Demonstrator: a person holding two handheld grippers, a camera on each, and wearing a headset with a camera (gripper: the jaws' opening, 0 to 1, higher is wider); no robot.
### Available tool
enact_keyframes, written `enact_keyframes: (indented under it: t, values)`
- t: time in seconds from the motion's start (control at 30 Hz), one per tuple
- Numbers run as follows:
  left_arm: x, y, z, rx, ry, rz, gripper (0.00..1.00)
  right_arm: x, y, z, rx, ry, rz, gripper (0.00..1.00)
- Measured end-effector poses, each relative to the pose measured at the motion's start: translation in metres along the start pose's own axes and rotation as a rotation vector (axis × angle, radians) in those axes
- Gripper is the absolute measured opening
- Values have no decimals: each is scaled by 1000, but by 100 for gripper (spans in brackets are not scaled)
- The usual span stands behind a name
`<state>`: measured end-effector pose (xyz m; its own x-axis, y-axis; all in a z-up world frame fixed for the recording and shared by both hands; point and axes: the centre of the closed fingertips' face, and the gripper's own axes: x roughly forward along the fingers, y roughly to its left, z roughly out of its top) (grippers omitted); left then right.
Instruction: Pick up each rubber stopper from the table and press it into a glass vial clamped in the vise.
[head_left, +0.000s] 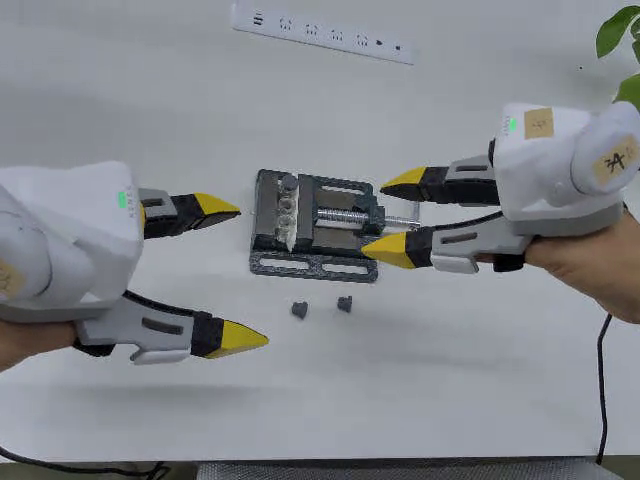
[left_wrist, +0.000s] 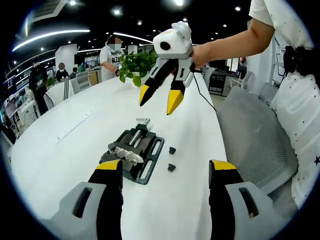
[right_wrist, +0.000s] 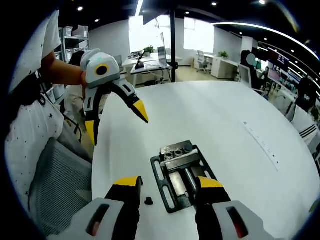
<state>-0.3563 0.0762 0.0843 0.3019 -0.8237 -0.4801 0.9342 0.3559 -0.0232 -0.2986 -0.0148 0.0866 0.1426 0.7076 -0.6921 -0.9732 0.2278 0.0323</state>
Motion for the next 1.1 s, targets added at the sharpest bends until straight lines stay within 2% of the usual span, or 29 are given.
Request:
enact_keyframes:
  t: [0.13, 0.33, 0.4, 0.53, 0.63, 0.73, 0.8, 0.97, 1.1]
  values:
    - [5, -1, -3, 27, 26, -18, 64, -12, 7, -8, 36, -50, -12, 46]
    - [15, -2, -12, 64, 77, -47, 55, -22, 17, -24, 56, -85, -17, 52]
    - [20, -3, -16, 94, 100, -64, 51, -24, 19, -33, 61, -98, -18, 55]
    - [32, -6, -22, 124, 135, -90, 44, -26, 22, -47, 64, -101, -19, 58]
    - [42, -9, -32, 184, 189, -134, 39, -30, 24, -54, 73, -111, -15, 62]
    - [50, -11, -37, 217, 214, -157, 36, -32, 28, -58, 77, -118, -11, 66]
    - [56, -11, -42, 228, 228, -174, 34, -34, 29, -65, 83, -113, -12, 67]
    - [70, -10, -53, 258, 272, -200, 25, -36, 31, -70, 103, -116, -20, 67]
    - [80, -11, -60, 280, 303, -221, 22, -41, 30, -76, 117, -121, -33, 67]
